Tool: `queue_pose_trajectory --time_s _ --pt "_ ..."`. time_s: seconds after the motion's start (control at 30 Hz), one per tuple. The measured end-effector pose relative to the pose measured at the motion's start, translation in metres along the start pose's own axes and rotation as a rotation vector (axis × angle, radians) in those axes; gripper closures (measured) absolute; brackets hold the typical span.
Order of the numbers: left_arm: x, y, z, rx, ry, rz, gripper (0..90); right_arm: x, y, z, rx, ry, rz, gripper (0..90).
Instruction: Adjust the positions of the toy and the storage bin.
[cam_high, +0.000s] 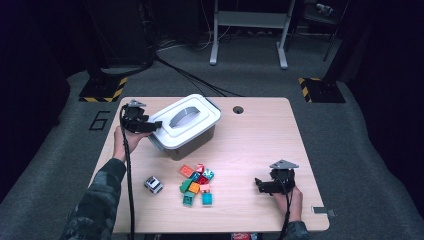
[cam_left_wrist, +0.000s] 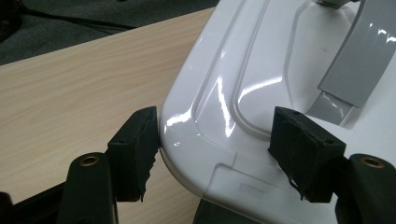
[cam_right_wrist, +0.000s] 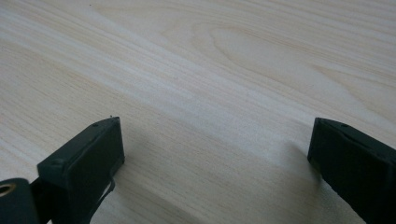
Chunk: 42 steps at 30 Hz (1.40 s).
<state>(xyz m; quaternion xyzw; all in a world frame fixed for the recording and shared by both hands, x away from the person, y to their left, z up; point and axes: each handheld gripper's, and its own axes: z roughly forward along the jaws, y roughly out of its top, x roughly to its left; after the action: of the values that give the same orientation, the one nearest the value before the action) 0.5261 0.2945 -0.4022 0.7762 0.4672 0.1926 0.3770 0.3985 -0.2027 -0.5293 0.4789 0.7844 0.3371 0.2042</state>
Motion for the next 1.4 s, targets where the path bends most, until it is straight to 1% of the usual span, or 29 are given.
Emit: queue_pose_trajectory --time_s 0.03,0.07,0.1,0.27,0.33,0.4,0.57,0.6,0.73,0.8,0.83,0.87,0.9,0.93,0.97,1.0,1.03,1.13,1.2,1.23,1.27,1.3,1.33,1.37,1.4 --pt "0.001 0.000 0.000 0.002 -0.004 0.008 32.8 0.000 0.000 0.000 0.000 -0.001 -0.003 3.0" --pt "0.000 0.000 0.001 -0.008 -0.007 0.001 32.8 0.000 0.000 0.000 0.001 -0.001 -0.002 3.0" --pt "0.001 0.001 0.003 -0.014 -0.018 0.008 32.8 0.000 0.000 0.000 0.000 -0.001 -0.002 3.0" --pt "0.001 0.003 0.007 -0.016 -0.032 0.025 32.8 0.000 0.000 0.000 0.001 0.000 -0.001 3.0" --pt "0.000 0.004 0.009 -0.029 -0.035 0.027 32.8 0.000 0.000 0.000 0.002 0.000 0.003 3.0" --pt "-0.001 0.006 0.010 -0.018 -0.041 0.030 32.8 0.000 0.000 0.000 -0.001 0.000 -0.002 3.0" --pt "-0.005 0.012 0.016 -0.013 -0.048 0.039 32.8 0.000 0.000 0.000 -0.002 0.000 -0.002 3.0" --pt "-0.005 0.012 0.017 -0.016 -0.048 0.044 32.8 0.000 0.000 0.000 -0.001 0.000 0.000 3.0" --pt "-0.008 0.015 0.019 -0.001 -0.059 0.059 32.7 0.000 0.000 0.000 -0.002 0.000 -0.002 3.0" --pt "-0.010 0.016 0.022 -0.010 -0.058 0.063 32.7 0.000 0.000 0.000 -0.001 0.000 0.000 3.0" --pt "-0.010 0.017 0.022 -0.005 -0.059 0.071 32.7 0.000 0.000 0.000 -0.001 0.000 -0.002 3.0" --pt "-0.011 0.018 0.023 -0.005 -0.062 0.063 32.7 0.000 0.000 0.000 -0.002 0.000 -0.002 3.0" --pt "-0.012 0.019 0.024 -0.005 -0.063 0.069 32.7 0.000 0.000 0.000 -0.001 0.000 -0.002 3.0" --pt "-0.014 0.019 0.025 -0.006 -0.069 0.063 32.7 0.000 0.000 0.000 -0.001 0.000 -0.002 3.0" --pt "-0.014 0.019 0.025 -0.005 -0.068 0.072 32.7 0.000 0.000 0.000 -0.001 0.000 0.001 3.0" --pt "-0.015 0.020 0.026 -0.008 -0.072 0.066 32.7 0.000 0.000 0.000 -0.001 0.000 -0.002 3.0" --pt "-0.016 0.020 0.027 -0.012 -0.071 0.073 32.7 0.000 0.000 0.000 -0.001 -0.001 0.001 3.0" --pt "-0.018 0.021 0.029 -0.013 -0.076 0.070 32.6 0.000 0.000 0.000 0.000 -0.001 -0.002 3.0" --pt "-0.018 0.021 0.029 -0.015 -0.068 0.072 32.6 0.000 0.000 0.000 -0.005 -0.002 0.003 3.0" --pt "-0.018 0.021 0.028 -0.015 -0.053 0.068 32.2 0.000 0.000 0.000 -0.005 -0.002 0.004 3.0" --pt "-0.017 0.020 0.028 -0.018 -0.049 0.060 29.5 0.000 0.000 0.000 -0.004 -0.002 0.005 3.0" --pt "-0.016 0.020 0.028 -0.026 -0.047 0.042 26.3 0.000 0.000 0.000 -0.005 -0.003 0.000 3.0" --pt "-0.014 0.018 0.024 -0.037 -0.033 0.040 23.8 0.000 0.000 0.000 -0.004 -0.002 -0.002 3.0" --pt "-0.013 0.018 0.021 -0.046 -0.032 0.028 20.7 0.000 0.000 0.000 -0.002 -0.001 0.002 3.0" --pt "-0.012 0.017 0.018 -0.043 -0.025 0.035 19.0 0.000 0.000 0.000 -0.001 0.000 0.002 3.0"
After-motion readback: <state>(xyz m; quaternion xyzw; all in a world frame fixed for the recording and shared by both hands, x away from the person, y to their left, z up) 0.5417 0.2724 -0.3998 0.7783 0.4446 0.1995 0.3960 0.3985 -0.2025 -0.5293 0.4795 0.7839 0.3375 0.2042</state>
